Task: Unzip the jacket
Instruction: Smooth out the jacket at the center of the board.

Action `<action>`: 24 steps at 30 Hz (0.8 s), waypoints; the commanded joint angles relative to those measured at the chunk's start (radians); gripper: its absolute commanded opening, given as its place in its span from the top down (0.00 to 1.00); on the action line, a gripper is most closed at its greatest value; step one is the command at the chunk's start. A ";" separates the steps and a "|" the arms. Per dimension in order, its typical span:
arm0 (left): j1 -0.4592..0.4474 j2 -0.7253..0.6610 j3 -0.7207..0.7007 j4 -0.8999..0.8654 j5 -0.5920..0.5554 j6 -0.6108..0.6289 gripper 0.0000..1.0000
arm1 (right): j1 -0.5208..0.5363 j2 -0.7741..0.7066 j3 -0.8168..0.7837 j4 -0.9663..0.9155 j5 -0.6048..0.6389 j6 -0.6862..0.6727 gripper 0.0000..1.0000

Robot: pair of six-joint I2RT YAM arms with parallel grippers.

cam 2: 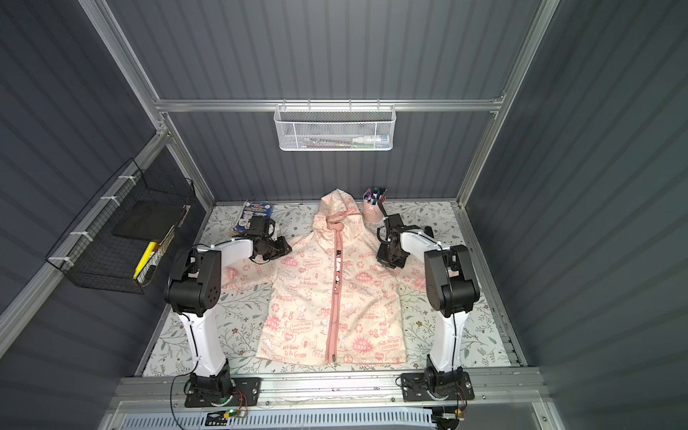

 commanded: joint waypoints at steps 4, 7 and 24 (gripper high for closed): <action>0.035 -0.017 -0.103 -0.056 -0.061 0.012 0.71 | -0.015 0.026 0.012 -0.051 0.052 -0.004 0.84; 0.040 -0.040 -0.141 -0.048 -0.060 0.011 0.71 | -0.020 0.017 -0.016 -0.051 0.054 0.006 0.84; 0.041 -0.031 -0.130 -0.030 0.005 0.079 0.69 | -0.028 -0.030 -0.107 -0.021 0.055 0.015 0.84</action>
